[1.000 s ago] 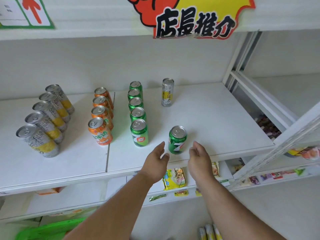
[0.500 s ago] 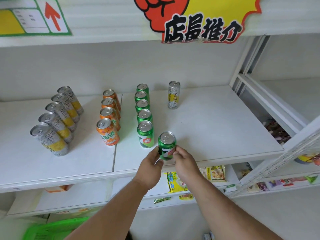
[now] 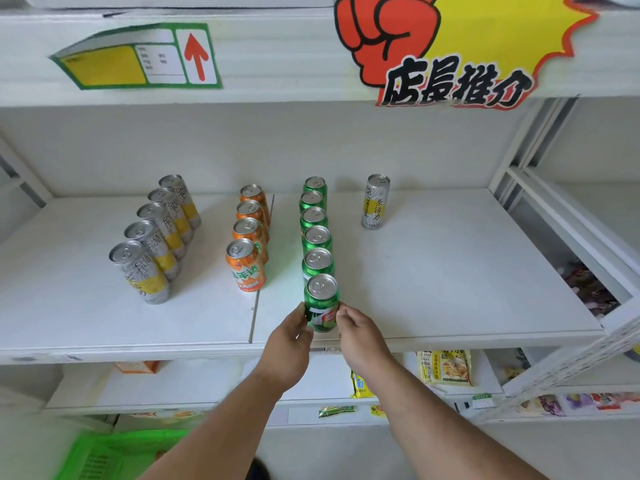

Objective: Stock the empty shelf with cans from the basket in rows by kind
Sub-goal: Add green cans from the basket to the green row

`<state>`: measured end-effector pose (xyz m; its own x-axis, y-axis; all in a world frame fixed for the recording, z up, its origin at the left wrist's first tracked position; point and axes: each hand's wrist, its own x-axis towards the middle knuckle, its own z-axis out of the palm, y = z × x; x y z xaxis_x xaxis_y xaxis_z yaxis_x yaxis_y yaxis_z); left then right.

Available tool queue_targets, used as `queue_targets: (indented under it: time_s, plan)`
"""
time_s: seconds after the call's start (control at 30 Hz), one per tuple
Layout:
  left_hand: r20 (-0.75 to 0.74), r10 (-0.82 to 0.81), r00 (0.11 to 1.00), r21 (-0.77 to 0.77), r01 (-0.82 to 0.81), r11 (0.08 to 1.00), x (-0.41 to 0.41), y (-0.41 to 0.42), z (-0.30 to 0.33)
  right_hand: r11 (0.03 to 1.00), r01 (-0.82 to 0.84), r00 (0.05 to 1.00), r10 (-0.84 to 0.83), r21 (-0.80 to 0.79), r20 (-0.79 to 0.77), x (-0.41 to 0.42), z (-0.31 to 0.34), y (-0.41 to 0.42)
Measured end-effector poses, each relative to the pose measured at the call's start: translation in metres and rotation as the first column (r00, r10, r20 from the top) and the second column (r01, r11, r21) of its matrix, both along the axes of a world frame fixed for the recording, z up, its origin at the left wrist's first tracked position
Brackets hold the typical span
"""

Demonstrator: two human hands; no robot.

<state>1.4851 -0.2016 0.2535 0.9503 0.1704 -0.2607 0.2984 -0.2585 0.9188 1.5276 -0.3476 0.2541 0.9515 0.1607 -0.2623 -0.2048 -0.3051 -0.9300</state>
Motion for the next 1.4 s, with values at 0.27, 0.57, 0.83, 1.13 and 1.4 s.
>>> queue_targets:
  time_s: [0.27,0.57,0.83,1.13,1.4]
  plan:
    - [-0.026,0.032,0.999,0.013,-0.032,0.999,-0.001,0.001,0.003,0.999,-0.046,0.999,0.046,-0.016,0.01,-0.001,-0.002,0.001]
    - [-0.09,0.095,0.991,0.031,-0.093,0.995,-0.028,0.011,0.009,1.0,0.013,0.999,-0.013,-0.01,-0.029,-0.02,-0.003,-0.001]
    - [-0.038,0.175,0.984,0.132,-0.168,0.977,-0.072,0.049,0.008,0.996,-0.073,0.997,0.072,-0.056,-0.02,-0.078,-0.008,0.02]
    - [-0.052,0.331,0.942,0.25,-0.309,0.918,-0.202,0.153,0.014,0.842,-0.488,0.873,0.47,-0.232,-0.132,-0.154,-0.006,0.118]
    - [-0.165,0.598,0.784,0.296,-0.54,0.788,-0.385,0.257,-0.005,0.71,-0.656,0.754,0.625,-0.255,-0.2,-0.271,-0.028,0.231]
